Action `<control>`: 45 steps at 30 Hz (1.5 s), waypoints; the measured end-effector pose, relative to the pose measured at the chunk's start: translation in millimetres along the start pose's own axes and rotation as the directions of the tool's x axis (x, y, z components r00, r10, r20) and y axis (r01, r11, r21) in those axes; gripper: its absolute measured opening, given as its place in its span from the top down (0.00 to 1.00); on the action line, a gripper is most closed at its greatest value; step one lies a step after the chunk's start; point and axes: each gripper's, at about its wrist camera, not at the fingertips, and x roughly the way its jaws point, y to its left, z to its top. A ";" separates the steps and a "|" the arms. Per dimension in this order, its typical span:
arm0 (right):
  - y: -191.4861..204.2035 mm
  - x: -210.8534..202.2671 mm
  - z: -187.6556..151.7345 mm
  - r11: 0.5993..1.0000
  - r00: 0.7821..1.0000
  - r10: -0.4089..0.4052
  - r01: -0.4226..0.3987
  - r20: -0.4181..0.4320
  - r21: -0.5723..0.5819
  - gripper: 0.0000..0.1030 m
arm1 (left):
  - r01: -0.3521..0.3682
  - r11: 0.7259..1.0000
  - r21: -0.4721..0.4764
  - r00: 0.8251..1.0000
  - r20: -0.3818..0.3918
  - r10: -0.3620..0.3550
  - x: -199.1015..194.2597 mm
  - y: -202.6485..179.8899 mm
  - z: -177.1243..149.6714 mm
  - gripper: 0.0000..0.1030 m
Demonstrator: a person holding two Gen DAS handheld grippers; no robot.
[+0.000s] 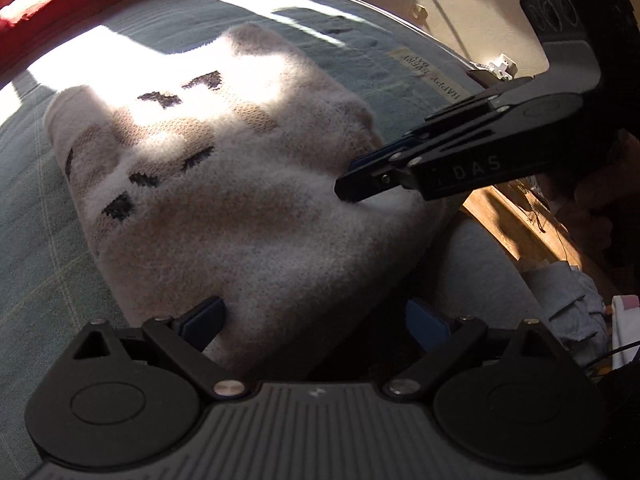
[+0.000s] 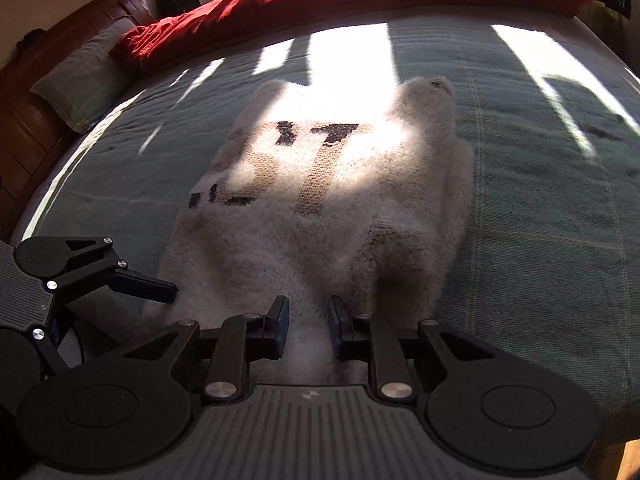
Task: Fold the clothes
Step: 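Lower both open grippers to the sweater bundle's end edge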
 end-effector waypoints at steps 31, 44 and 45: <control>9.7 -33.0 19.1 0.998 0.985 -0.050 0.043 0.163 0.048 0.53 | -0.065 0.995 -0.079 0.989 0.128 0.075 -32.9 39.1 19.5 0.07; -13.0 4.1 53.6 0.995 0.988 -0.027 0.012 0.154 0.094 0.46 | -0.051 0.946 -0.321 0.965 0.227 0.129 -31.6 85.0 56.9 0.07; -15.6 10.9 52.5 0.995 0.990 -0.032 0.018 0.138 0.098 0.46 | -0.042 0.945 -0.323 0.964 0.235 0.123 -32.3 86.2 59.9 0.07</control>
